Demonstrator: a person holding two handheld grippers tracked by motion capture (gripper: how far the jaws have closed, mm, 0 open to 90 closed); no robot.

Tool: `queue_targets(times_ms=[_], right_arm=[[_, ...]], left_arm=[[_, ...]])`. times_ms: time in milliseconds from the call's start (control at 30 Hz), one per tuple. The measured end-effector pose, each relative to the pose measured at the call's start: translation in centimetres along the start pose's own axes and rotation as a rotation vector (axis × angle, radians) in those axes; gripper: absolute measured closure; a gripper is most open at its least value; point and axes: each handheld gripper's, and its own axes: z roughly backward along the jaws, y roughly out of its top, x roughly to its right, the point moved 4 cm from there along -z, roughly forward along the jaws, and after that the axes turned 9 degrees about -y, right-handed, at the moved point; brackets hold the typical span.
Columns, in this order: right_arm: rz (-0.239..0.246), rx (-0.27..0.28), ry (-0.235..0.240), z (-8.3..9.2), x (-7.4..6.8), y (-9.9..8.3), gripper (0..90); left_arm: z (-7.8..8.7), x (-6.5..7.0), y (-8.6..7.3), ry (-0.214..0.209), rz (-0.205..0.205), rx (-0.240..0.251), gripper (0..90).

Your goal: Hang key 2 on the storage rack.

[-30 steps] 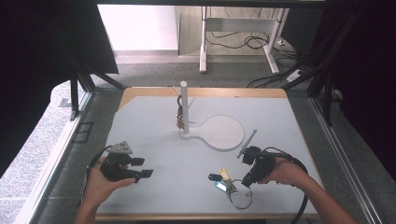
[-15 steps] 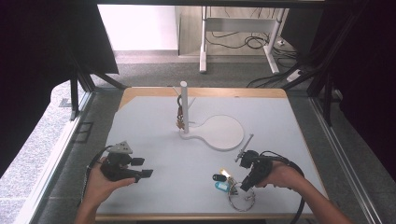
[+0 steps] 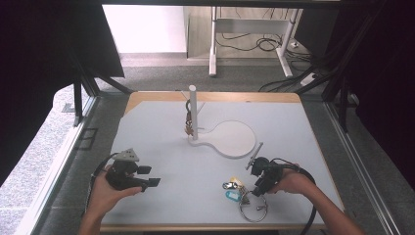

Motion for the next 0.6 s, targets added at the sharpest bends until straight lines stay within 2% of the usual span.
queue_targets(times_ms=[67,133,267,367,467,600], right_arm=[[0.026,-0.002,0.002,-0.32,0.09,0.05,59.5],[0.032,-0.009,0.001,-0.44,-0.03,0.09,60.3],[0.085,-0.032,-0.043,-1.07,-0.33,0.30,69.3],[0.091,-0.048,-0.027,-1.09,-0.50,0.36,82.7],[0.097,-0.073,-0.040,-1.10,-0.74,0.38,85.8],[0.076,-0.081,-0.040,-0.78,-0.81,0.48,86.5]], left_arm=[[-0.01,0.00,0.00,0.000,0.000,0.001,38.0],[-0.01,-0.01,0.00,0.000,-0.001,0.000,38.0],[-0.04,0.00,-0.01,0.001,-0.001,0.000,38.0],[-0.03,0.00,0.01,0.001,-0.001,0.001,38.0],[-0.02,-0.04,-0.01,0.001,-0.001,0.001,38.0],[0.03,-0.03,-0.02,0.000,0.001,0.003,38.0]])
